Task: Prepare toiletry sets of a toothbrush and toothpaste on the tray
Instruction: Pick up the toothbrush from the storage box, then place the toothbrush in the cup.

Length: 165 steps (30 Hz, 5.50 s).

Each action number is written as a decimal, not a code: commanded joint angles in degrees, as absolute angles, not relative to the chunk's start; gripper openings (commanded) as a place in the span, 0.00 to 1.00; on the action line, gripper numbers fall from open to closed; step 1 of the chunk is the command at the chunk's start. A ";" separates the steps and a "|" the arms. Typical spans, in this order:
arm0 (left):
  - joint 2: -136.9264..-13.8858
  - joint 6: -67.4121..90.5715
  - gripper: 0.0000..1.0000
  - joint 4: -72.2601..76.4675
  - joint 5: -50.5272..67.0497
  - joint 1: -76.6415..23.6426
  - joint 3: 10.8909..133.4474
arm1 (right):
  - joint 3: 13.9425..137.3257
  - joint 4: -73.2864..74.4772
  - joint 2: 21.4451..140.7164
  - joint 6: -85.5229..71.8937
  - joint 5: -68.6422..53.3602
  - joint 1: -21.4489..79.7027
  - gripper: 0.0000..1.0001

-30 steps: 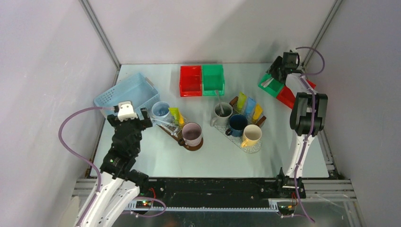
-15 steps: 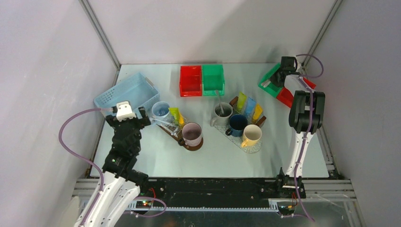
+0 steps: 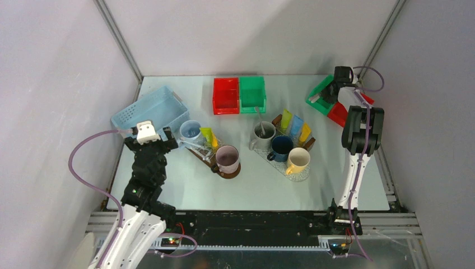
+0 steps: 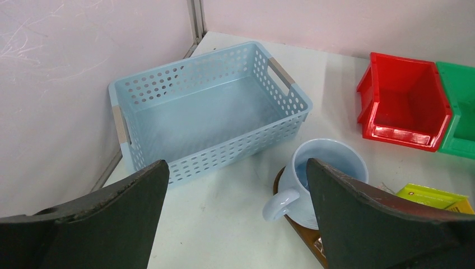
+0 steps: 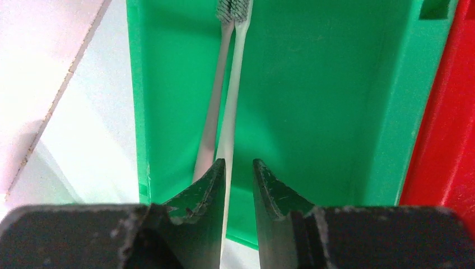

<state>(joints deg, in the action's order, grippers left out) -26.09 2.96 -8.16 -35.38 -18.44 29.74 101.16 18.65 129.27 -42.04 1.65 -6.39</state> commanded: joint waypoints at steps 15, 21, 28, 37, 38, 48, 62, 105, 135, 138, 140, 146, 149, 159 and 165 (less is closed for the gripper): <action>-25.75 2.90 0.99 -6.46 -34.51 -17.70 29.16 | 101.55 15.20 130.95 -49.12 -4.75 -8.27 0.38; -25.75 2.90 0.99 -6.45 -34.45 -17.58 29.12 | 100.10 13.88 130.79 -50.53 -7.09 -8.55 0.40; -25.62 2.92 0.99 -6.48 -34.34 -17.65 29.09 | 99.92 17.79 131.21 -48.59 -4.33 -8.63 0.34; -25.12 2.85 0.99 -6.59 -34.44 -17.66 29.00 | 94.19 15.35 125.29 -47.81 -2.57 -8.59 0.05; -25.13 2.82 0.99 -6.59 -34.38 -17.59 29.00 | 92.45 14.84 123.48 -47.77 -2.21 -8.67 0.03; -23.75 2.82 0.99 -6.60 -34.45 -17.60 28.79 | 83.09 9.12 110.98 -45.75 -0.41 -8.70 0.00; -20.87 2.96 0.99 -6.89 -34.43 -17.60 28.30 | 72.85 4.06 92.61 -34.51 2.72 -5.26 0.00; -11.72 3.09 0.97 -7.68 -33.28 -17.59 27.29 | 18.21 -60.26 74.67 -4.48 0.00 32.31 0.00; -11.07 2.12 0.97 -7.39 -33.26 -17.62 26.89 | 14.15 -65.74 79.54 -1.70 3.93 32.43 0.08; -11.01 2.08 0.97 -7.39 -33.31 -17.63 26.87 | 14.16 -65.66 79.66 -1.61 3.92 32.42 0.10; -11.00 2.07 0.97 -7.41 -33.31 -17.63 26.89 | 14.15 -65.65 79.75 -1.57 3.81 32.43 0.10; -10.96 1.95 0.97 -7.39 -33.40 -17.59 26.81 | 14.76 -64.84 80.29 -1.39 3.88 32.35 0.12; -10.92 1.92 0.97 -7.43 -33.40 -17.65 26.80 | 14.92 -64.74 80.79 -1.36 3.86 32.28 0.13; -10.93 1.79 0.97 -7.34 -33.49 -17.58 26.81 | 15.47 -64.18 81.45 -1.53 3.62 31.80 0.16; -10.97 1.75 0.97 -7.30 -33.55 -17.61 26.73 | 15.73 -63.84 81.58 -1.70 3.47 31.69 0.18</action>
<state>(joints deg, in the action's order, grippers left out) -11.44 2.94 -8.69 -33.85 -18.06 26.94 14.31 -62.11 80.79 -2.33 2.87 32.01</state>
